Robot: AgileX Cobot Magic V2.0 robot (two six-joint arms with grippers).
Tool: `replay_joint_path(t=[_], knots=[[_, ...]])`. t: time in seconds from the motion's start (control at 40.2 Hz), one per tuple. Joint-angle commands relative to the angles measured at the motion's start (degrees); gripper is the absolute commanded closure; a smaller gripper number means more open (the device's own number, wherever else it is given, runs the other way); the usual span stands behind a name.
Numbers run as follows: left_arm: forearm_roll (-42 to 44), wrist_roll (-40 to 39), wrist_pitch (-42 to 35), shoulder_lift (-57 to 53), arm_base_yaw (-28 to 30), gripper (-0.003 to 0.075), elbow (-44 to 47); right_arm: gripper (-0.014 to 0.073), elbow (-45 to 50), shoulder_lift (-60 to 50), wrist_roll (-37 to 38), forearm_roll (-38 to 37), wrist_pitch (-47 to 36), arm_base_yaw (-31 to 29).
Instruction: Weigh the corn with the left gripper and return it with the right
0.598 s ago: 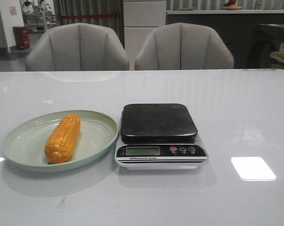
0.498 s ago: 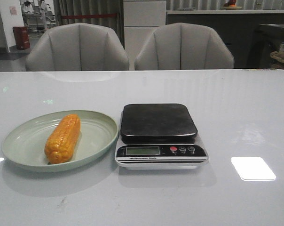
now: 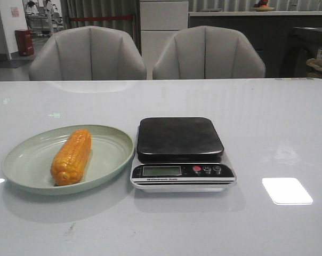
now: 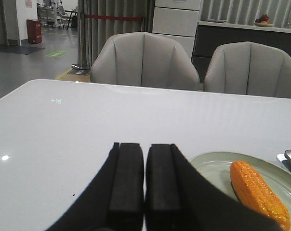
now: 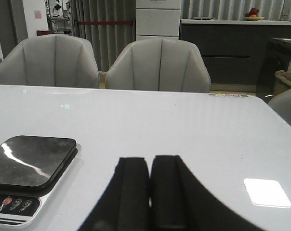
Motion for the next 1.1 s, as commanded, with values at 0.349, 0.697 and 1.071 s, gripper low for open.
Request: replay_joint_path(t=[0.349, 0.697, 1.071], knots=[[-0.5, -0.3, -15.2, -1.1, 0.0, 0.0587, -0.8, 0.0435, 0.3, -1.1, -0.5, -0.6, -4.2, -0.2], [-0.5, -0.9, 4.3, 4.0, 0.0, 0.0587, -20.4, 0.0435, 0.3, -1.1, -0.5, -0.6, -4.2, -0.2], [-1.8, -0.6, 17.7, 12.9, -7.2, 0.0587, -26.3, 0.0435, 0.3, -1.1, -0.5, -0.6, -4.2, -0.2]])
